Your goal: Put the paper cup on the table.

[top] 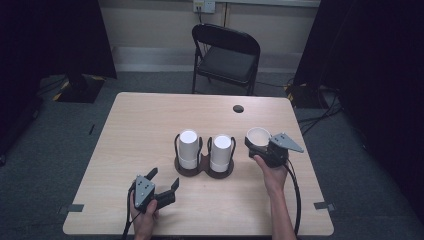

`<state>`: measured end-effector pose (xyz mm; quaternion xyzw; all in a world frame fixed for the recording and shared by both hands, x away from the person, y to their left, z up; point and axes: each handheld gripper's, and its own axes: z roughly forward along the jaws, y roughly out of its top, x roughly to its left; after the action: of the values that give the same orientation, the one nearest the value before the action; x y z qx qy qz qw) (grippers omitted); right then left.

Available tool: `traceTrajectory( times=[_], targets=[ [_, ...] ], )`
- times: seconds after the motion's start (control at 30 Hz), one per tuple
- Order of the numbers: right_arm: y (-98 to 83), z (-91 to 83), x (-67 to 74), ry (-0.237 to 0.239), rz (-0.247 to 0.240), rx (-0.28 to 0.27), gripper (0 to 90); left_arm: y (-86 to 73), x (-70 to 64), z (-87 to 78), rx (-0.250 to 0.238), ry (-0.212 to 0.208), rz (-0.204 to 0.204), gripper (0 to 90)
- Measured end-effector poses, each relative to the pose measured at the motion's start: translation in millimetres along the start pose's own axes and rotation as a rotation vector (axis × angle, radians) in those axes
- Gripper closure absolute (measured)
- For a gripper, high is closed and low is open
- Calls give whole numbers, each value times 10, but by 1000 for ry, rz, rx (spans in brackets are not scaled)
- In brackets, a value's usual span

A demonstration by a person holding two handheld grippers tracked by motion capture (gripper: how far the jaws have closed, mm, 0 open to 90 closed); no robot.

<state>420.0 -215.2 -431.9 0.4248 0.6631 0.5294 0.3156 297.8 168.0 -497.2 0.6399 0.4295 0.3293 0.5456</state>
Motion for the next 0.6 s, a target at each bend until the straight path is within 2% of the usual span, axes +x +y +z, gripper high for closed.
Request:
traceTrajectory(
  times=[0.03,0.1,0.27,0.5,0.57,0.6],
  targets=[
    [-19,28,-18,-5,13,7,251,-8,-9,-11,-23,10,-10,155],
    [-57,77,-54,7,33,19,250,-14,-5,-26,-32,17,-10,155],
    [-160,223,-136,-12,44,56,248,-18,-14,-31,-43,12,3,157],
    [-253,340,-141,-29,36,67,244,-19,-5,-34,-48,33,-14,157],
    [-299,380,-156,-5,47,88,240,-19,2,-34,-50,42,-25,157],
    [-316,390,-161,-13,39,93,240,-20,6,-34,-52,39,-29,157]
  ],
)
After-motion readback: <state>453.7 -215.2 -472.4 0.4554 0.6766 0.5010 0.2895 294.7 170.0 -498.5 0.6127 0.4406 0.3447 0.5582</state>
